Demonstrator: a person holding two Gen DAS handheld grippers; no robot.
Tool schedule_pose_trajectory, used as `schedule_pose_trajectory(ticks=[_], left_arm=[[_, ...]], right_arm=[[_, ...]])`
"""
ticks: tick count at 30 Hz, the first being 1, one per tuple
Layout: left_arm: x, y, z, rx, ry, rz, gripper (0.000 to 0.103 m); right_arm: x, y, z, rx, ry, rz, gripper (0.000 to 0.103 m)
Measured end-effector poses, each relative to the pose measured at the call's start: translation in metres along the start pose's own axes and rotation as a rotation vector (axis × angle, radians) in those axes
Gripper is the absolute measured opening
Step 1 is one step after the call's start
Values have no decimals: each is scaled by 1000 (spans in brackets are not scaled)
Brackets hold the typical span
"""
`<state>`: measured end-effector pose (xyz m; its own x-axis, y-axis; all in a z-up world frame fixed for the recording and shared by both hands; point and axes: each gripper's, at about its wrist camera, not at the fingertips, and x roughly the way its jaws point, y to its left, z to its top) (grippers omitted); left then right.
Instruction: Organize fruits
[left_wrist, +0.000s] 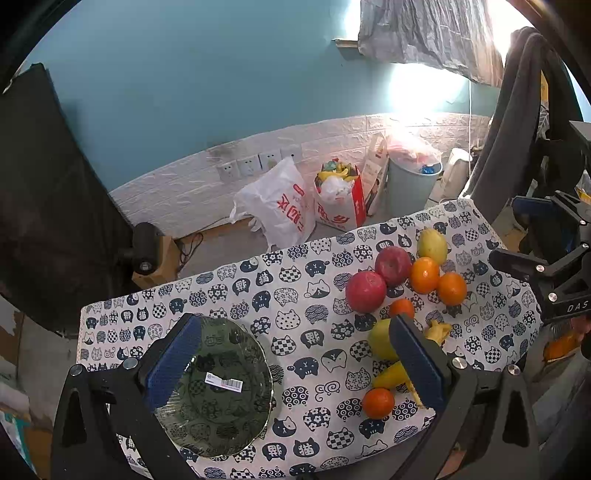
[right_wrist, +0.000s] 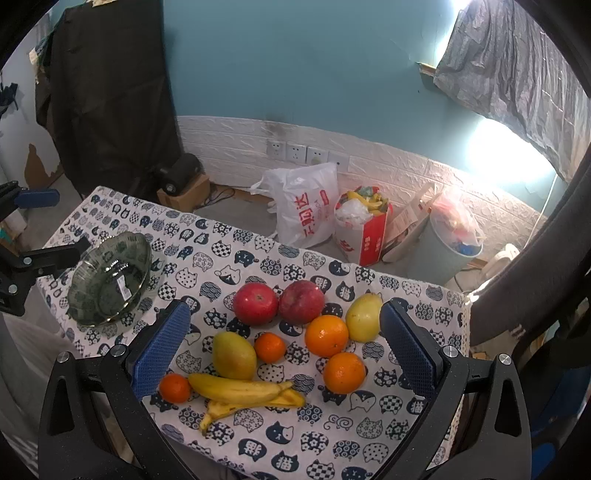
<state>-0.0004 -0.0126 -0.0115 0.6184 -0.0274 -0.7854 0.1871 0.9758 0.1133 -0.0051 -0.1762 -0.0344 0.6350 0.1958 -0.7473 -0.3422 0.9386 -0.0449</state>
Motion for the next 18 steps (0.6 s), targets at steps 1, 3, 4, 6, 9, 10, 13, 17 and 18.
schedule_pose_trajectory(ticks=[1,3,4,6,9,10,13,17,18], left_arm=[[0,0,0,0,0,0,102],[1,0,0,2,2,0,102],[1,0,1,1,1,-1,102],[1,-1,-1,4,1,0,102],[1,-1,1,2,2,-1,102],[1,-1,1,2,2,0,102],[1,-1,1,2,3,1,102],[2,-3,0,5,5,-2,102],[2,-3,0,5,5,-1,102]], right_arm=[[0,0,0,0,0,1,100],[0,0,0,1,0,-1,100],[0,0,0,2,1,-1,100],[0,-1,-1,2,1,-1,100],[0,-1,0,2,1,-1,100],[0,-1,0,2,1,0,100],[0,-1,0,2,2,-2,100],[-1,-2,-1,1,3,-1,100],[0,-2,0,1,2,-2,100]])
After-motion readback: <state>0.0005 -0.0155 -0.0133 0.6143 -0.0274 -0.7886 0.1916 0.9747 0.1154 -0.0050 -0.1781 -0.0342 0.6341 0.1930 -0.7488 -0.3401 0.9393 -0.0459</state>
